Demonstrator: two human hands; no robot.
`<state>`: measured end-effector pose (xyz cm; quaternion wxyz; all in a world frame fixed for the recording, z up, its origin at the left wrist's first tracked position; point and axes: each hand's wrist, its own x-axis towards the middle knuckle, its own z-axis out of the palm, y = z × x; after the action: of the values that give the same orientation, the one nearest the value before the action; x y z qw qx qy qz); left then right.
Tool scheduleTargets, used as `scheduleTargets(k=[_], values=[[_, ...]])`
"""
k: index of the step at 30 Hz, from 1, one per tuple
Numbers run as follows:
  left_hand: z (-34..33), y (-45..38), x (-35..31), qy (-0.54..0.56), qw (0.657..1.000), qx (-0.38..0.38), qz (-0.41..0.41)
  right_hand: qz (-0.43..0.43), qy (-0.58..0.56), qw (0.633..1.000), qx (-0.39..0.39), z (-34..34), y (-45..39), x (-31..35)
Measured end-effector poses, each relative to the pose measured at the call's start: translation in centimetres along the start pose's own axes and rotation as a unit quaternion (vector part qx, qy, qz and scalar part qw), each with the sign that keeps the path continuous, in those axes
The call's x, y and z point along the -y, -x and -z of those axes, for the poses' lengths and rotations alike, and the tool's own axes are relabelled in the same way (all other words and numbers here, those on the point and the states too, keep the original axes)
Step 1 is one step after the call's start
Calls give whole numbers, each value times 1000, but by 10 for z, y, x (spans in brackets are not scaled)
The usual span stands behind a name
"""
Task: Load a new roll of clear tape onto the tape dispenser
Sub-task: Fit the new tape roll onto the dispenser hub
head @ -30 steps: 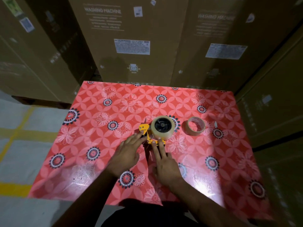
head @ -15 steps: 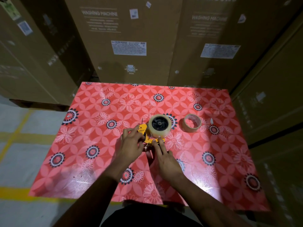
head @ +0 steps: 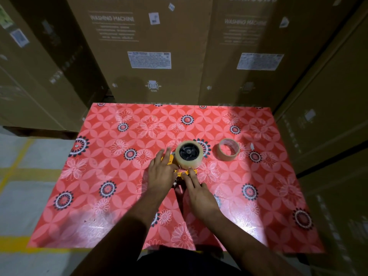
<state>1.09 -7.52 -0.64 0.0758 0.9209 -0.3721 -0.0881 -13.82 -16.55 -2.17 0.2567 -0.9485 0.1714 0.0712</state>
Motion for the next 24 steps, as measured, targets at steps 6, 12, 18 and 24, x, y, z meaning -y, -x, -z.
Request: scheduleTargets(k=[6, 12, 18, 24], values=[[0, -19, -7, -2, 1000, 26, 0, -32, 135, 990, -2, -13, -6, 3], [-25, -20, 6, 112, 993, -33, -18, -49, 177, 983, 2, -11, -6, 12], [-31, -22, 8, 185, 982, -30, -26, -32, 186, 982, -8, -12, -7, 12], [-31, -13, 15, 203, 978, -30, -43, -38, 199, 979, -11, -7, -6, 14]])
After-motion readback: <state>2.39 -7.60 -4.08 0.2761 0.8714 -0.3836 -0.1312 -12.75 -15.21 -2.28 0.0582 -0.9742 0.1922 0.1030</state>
